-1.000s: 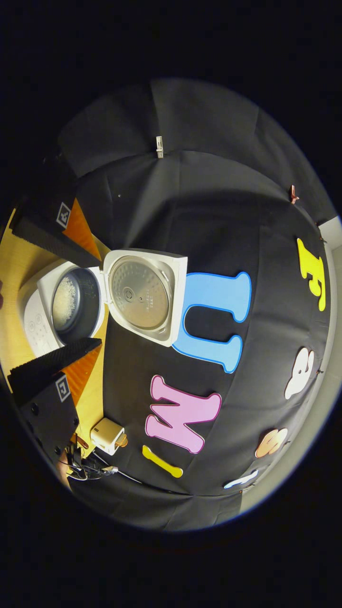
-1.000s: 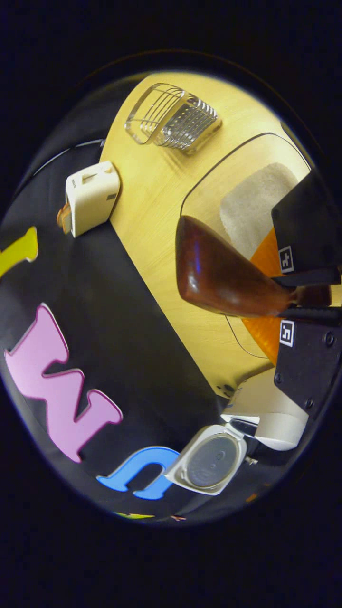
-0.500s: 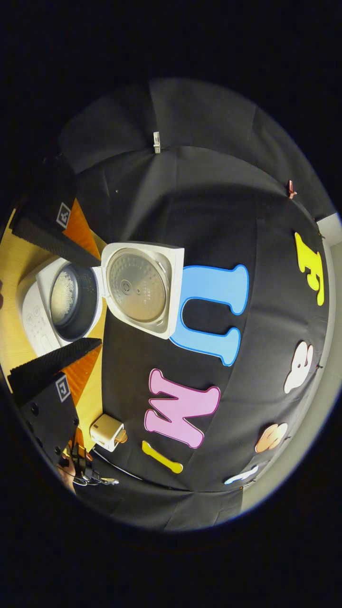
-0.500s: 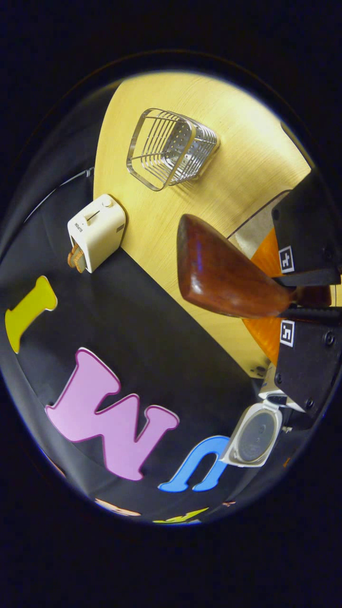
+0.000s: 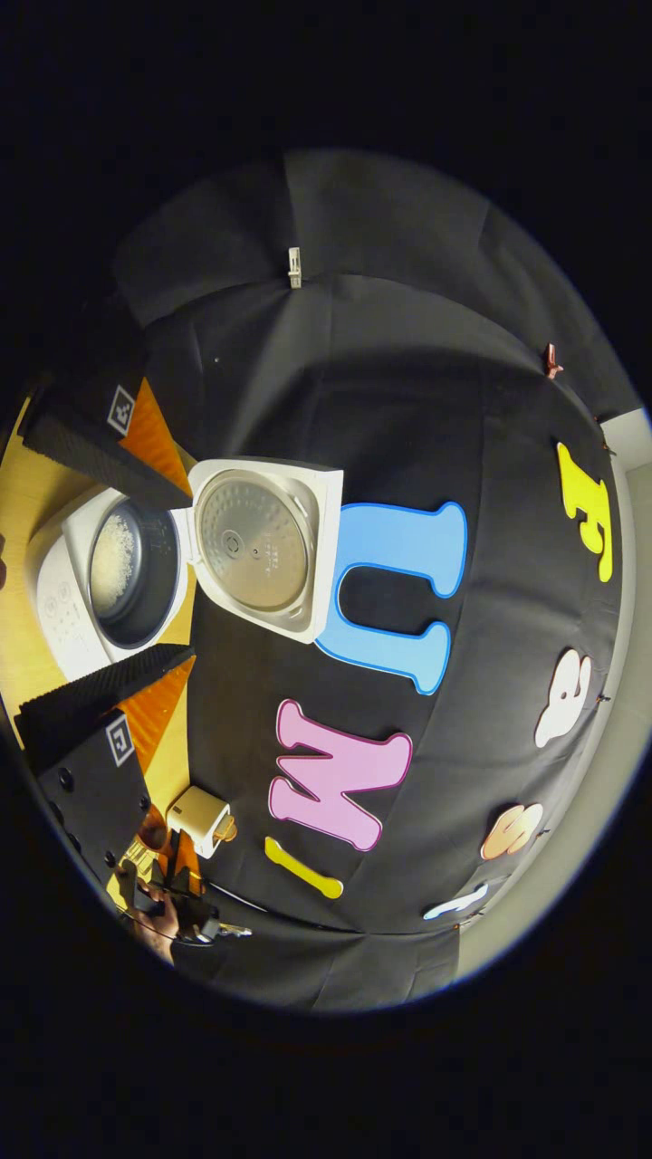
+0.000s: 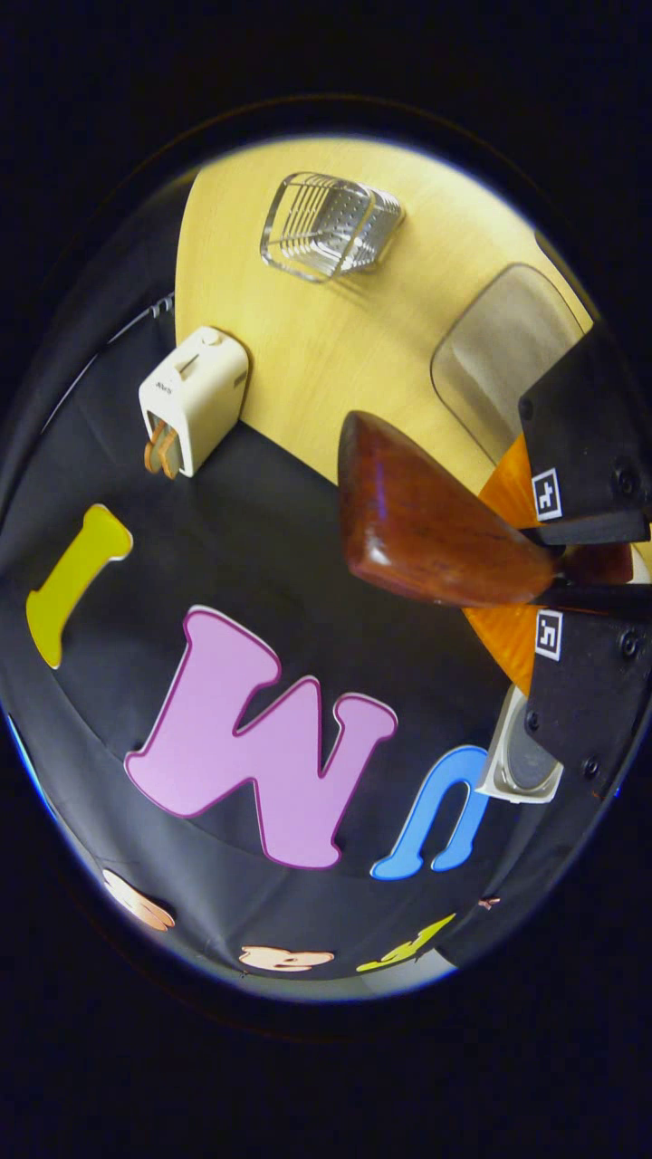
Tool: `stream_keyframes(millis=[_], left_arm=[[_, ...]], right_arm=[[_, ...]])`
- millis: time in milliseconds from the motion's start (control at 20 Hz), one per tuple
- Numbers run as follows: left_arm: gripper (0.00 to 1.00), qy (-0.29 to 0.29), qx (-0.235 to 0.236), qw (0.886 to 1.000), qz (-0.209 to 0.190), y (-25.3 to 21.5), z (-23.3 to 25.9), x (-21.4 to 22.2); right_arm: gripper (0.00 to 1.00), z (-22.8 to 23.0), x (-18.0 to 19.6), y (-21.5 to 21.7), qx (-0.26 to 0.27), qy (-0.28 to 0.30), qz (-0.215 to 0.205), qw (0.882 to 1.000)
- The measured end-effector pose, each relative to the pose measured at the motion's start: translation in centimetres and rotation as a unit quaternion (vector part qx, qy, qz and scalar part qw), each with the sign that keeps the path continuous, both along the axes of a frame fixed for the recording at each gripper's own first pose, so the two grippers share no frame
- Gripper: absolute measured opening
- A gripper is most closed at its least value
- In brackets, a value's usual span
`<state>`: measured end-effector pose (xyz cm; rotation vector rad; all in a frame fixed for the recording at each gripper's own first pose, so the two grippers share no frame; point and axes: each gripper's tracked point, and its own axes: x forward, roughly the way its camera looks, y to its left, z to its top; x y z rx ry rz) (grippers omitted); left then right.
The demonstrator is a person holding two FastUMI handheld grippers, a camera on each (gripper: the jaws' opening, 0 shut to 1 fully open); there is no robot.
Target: Close the left gripper, press the button to open the rice cooker; take a wooden spoon from the chopstick holder with the right hand, scoop a spoonful of rice and pour it into the rice cooker, then put the wooden spoon back into the chopstick holder.
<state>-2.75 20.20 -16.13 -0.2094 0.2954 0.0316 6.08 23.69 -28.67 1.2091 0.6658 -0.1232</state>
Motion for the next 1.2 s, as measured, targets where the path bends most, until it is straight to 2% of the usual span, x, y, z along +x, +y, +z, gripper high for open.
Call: stream_keyframes(millis=[100,250,500,550,600,900,1200], left_arm=[[0.95,-0.001,-0.001,1.000,0.008,0.8,-0.1,-0.3],[0.95,-0.001,0.001,1.000,0.019,2.2,-0.2,-0.7],[0.95,-0.004,0.018,0.999,0.033,4.6,0.2,-1.5],[0.95,-0.006,0.024,0.999,0.035,4.9,0.3,-1.8],[0.95,-0.007,0.023,0.999,0.036,5.0,0.4,-1.9],[0.95,-0.010,0.021,0.999,0.041,6.0,-0.2,-2.2],[0.95,-0.008,0.016,0.999,0.049,6.6,-0.7,-2.5]], right_arm=[[0.21,1.9,1.6,2.2,0.014,-0.015,0.011,1.000],[0.21,4.6,4.0,6.5,0.033,-0.038,0.039,0.998],[0.21,7.4,5.8,14.5,0.044,-0.070,0.104,0.991],[0.21,8.0,6.6,17.8,0.042,-0.078,0.127,0.988],[0.21,8.3,7.0,20.8,0.027,-0.086,0.152,0.984],[0.21,8.7,8.2,28.5,-0.051,-0.129,0.237,0.962],[0.21,7.3,8.4,32.3,-0.129,-0.142,0.281,0.940]])
